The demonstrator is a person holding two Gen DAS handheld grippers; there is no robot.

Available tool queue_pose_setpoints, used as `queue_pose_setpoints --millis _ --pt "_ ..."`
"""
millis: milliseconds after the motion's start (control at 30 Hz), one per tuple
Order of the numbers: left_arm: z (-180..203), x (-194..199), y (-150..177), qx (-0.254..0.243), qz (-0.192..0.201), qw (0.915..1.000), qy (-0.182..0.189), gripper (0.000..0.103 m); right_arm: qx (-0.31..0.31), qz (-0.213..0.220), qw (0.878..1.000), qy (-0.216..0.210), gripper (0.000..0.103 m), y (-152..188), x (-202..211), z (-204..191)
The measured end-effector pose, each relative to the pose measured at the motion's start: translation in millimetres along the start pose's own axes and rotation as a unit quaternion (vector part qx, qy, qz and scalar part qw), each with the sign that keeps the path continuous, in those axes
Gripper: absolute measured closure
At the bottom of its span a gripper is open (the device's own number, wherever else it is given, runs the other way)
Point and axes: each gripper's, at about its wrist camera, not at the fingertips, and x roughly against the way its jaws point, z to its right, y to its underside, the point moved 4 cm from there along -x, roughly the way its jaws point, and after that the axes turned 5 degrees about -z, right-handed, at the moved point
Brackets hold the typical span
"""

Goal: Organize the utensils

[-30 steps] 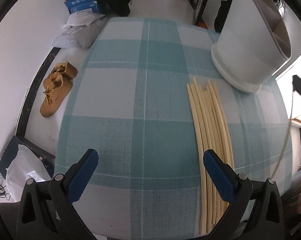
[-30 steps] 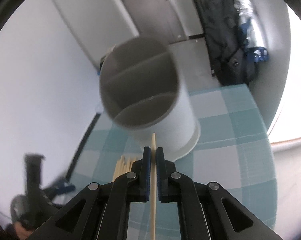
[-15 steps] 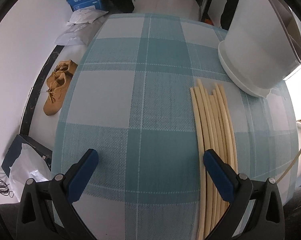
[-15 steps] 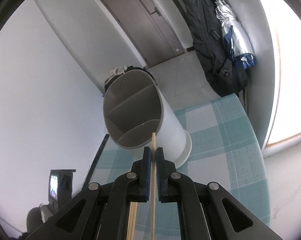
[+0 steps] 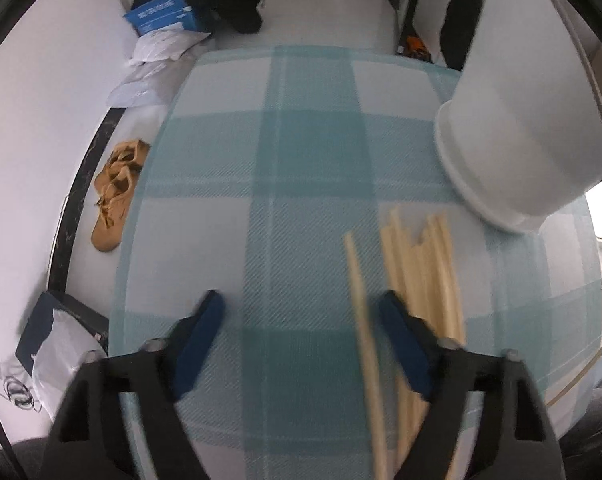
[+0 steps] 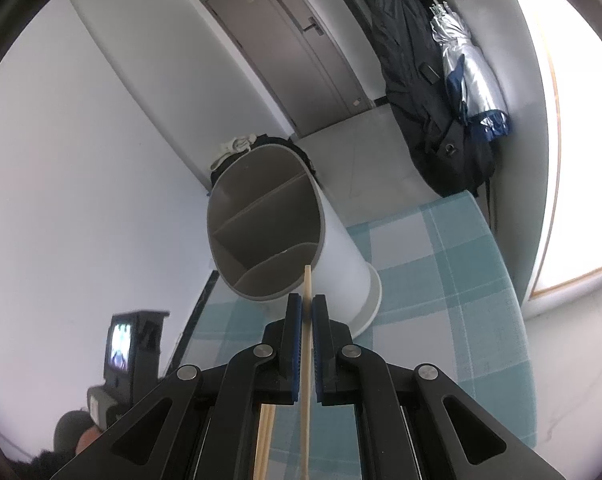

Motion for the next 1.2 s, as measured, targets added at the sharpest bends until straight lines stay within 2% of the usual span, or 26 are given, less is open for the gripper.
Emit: queue_pose_setpoints --millis 67,100,133,167,300,533,633,667,833,1033,1200 --pt "5 1 -6 0.002 -0.004 1.0000 0.004 0.069 0.005 0.000 1.000 0.002 0.099 -1 0 -1" --pt "9 1 -9 0.002 -0.006 1.0000 0.006 0.077 0.007 0.000 1.000 0.003 0.099 -1 0 -1" --pt "10 0 -11 0.004 -0.007 1.0000 0.006 0.094 0.010 0.002 1.000 0.004 0.099 -1 1 -2" --pt "12 -2 -14 0.009 -0.009 0.9999 0.009 0.101 0.013 0.004 1.000 0.005 0.099 -2 1 -3" --pt "7 0 -18 0.024 -0.001 0.9994 0.024 0.102 0.031 0.012 0.999 0.008 0.099 -2 5 -10" --pt "1 50 -7 0.029 0.083 0.9935 0.072 0.103 0.082 0.030 0.996 0.008 0.099 4 18 -35" --pt "1 85 7 0.022 0.142 0.9852 0.094 0.103 0.095 0.036 0.995 0.012 0.099 7 22 -43" --pt "0 100 15 0.018 0.168 0.9794 0.110 0.103 0.097 0.037 0.995 0.012 0.099 9 23 -45" --pt "9 139 37 -0.012 0.234 0.9632 0.131 0.103 0.112 0.049 0.992 0.027 0.099 13 29 -55" --pt "16 152 34 -0.044 0.241 0.9614 0.125 0.103 0.125 0.067 0.989 0.038 0.099 16 37 -63" --pt "19 164 36 -0.055 0.233 0.9594 0.149 0.103 0.142 0.072 0.986 0.039 0.099 17 40 -71"
